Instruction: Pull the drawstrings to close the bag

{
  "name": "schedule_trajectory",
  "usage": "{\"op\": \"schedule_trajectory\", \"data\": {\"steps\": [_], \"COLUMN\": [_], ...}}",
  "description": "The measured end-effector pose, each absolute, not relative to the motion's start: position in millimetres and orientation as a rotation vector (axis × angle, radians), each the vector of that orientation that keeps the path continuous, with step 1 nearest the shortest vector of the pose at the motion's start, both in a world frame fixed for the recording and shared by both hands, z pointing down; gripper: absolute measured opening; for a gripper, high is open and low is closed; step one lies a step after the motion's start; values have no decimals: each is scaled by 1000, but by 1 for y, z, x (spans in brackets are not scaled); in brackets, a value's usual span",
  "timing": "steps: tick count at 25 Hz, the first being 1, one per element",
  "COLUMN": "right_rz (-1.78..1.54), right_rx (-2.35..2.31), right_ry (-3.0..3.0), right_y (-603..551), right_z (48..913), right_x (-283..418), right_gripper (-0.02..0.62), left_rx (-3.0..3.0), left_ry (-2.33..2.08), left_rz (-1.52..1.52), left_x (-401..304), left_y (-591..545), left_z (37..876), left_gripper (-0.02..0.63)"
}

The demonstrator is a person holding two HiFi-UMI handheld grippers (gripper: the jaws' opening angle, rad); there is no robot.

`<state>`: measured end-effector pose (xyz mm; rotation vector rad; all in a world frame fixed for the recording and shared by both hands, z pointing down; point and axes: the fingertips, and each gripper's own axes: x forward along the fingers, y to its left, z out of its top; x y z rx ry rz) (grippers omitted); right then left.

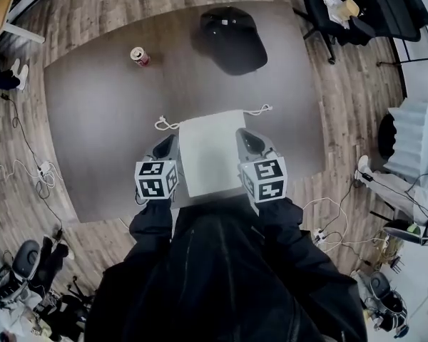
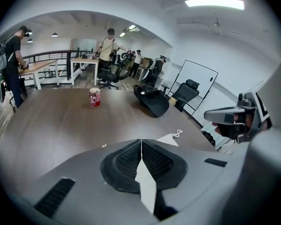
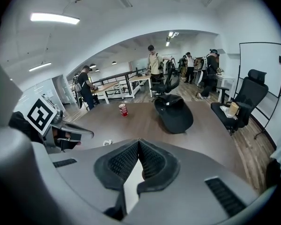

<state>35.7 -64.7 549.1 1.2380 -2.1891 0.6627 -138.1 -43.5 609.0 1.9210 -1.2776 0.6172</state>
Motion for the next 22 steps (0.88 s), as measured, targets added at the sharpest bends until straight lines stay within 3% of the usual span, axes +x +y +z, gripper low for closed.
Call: {"op": "schedule_trajectory", "data": {"steps": [17,18,20,22], "right_rz": [496,481,466,457], "right_rx": [908,879,825,779], "right_ry": [-2020,-2016,-2008,-1996], "right_y": [-103,-106,-110,-114], "right_z": [671,676,687,698], "right_x": [83,85,86,87], "right_gripper": [20,20,21,43], "left_rx": [2228,2241,2257,2267], "left_ry": [-866,-836,-759,-705], "left_rz": [1209,1231,1278,1320], "left_x": [-150,-149,-149,-153], "left_y": [-63,-62,-59,-57], "left_z": [713,716,725,733], "left_gripper": [37,44,130,153]}}
